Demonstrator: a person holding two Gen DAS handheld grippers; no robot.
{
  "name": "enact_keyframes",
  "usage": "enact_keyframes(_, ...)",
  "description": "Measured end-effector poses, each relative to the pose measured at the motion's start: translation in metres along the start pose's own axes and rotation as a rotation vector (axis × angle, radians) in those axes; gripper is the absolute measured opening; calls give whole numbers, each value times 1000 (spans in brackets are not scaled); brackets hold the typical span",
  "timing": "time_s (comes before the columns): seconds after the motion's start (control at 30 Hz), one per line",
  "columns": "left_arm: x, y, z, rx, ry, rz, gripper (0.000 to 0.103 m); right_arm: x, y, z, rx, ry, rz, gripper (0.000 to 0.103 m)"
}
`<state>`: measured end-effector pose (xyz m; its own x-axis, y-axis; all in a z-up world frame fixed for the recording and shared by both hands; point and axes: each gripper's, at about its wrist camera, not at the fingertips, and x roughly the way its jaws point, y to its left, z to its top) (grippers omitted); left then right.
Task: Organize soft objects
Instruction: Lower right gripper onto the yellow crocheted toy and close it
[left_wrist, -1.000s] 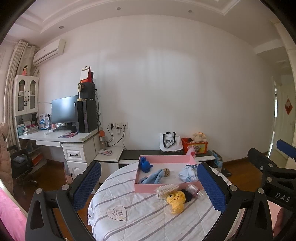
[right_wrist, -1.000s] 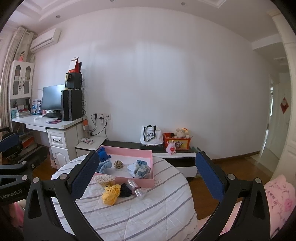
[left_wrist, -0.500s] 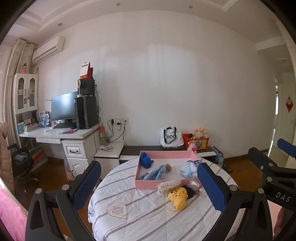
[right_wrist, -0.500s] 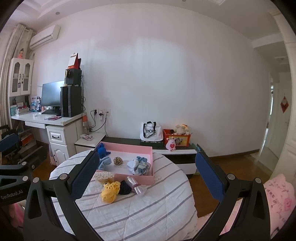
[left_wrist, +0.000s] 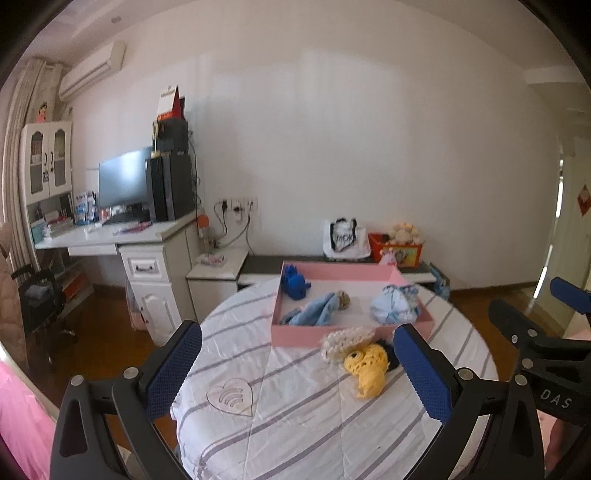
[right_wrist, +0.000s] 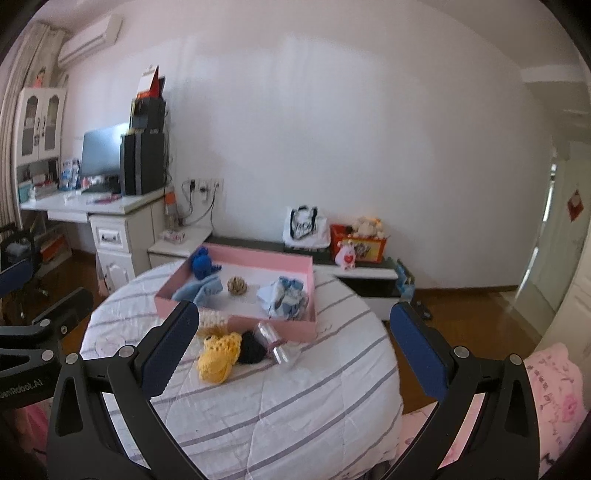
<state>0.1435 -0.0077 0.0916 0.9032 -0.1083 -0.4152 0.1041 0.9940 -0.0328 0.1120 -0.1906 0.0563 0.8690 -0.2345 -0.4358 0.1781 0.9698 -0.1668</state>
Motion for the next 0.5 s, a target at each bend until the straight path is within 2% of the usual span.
enact_keyframes(0.23, 52, 11, 1, -19, 133, 22, 103, 42, 16, -11, -24, 112, 21, 103)
enact_keyframes(0.5, 107, 32, -3, -52, 240, 70, 103, 88, 37, -26, -40, 227, 52, 103)
